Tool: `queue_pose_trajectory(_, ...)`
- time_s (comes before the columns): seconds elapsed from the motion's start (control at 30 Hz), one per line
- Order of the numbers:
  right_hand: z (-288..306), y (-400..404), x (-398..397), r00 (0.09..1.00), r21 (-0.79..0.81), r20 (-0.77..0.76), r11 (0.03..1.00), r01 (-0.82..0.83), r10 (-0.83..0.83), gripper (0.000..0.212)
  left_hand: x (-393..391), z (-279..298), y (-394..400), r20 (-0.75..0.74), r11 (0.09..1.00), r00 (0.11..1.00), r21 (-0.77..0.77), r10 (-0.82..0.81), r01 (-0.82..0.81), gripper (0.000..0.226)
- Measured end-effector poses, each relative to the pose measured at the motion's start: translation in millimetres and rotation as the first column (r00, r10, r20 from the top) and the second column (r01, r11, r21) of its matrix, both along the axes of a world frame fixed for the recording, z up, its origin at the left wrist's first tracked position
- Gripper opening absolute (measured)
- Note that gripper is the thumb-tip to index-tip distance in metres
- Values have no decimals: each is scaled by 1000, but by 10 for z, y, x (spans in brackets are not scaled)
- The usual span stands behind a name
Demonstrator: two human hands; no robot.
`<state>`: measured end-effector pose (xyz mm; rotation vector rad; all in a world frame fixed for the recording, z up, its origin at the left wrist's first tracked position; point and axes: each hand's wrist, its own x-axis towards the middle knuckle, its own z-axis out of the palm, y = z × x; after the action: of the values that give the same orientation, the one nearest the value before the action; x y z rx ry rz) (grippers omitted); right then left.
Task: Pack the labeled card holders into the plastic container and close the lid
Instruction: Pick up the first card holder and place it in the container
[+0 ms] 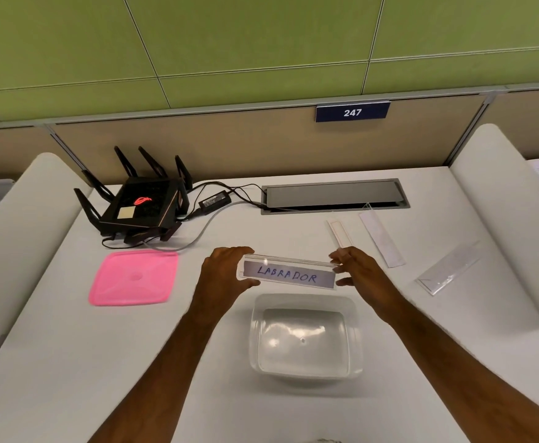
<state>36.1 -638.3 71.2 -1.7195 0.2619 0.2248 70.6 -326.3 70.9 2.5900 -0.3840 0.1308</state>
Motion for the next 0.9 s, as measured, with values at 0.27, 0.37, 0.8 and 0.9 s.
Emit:
queue_pose_trajectory(0.27,-223,-190,-183,971,-128,107,971,-200,214,85,-80,-49,-13,-186,995,982,-86,35,-52,78)
queue_pose_trajectory(0.37,-265,-251,-205,957,-216,127,949,-230,261,87,-96,-46,-33,-303,962,952,-250,26,-106,76)
queue_pose_trajectory(0.8,-337,-342,-191,966,-247,173,958,-147,193,65,-69,-36,-104,-384,927,923,-344,6,-150,78)
queue_pose_trajectory(0.9,-334,-332,-188,969,-243,166,960,-141,184,64,-64,-48,-107,-378,926,926,-347,8,-149,79)
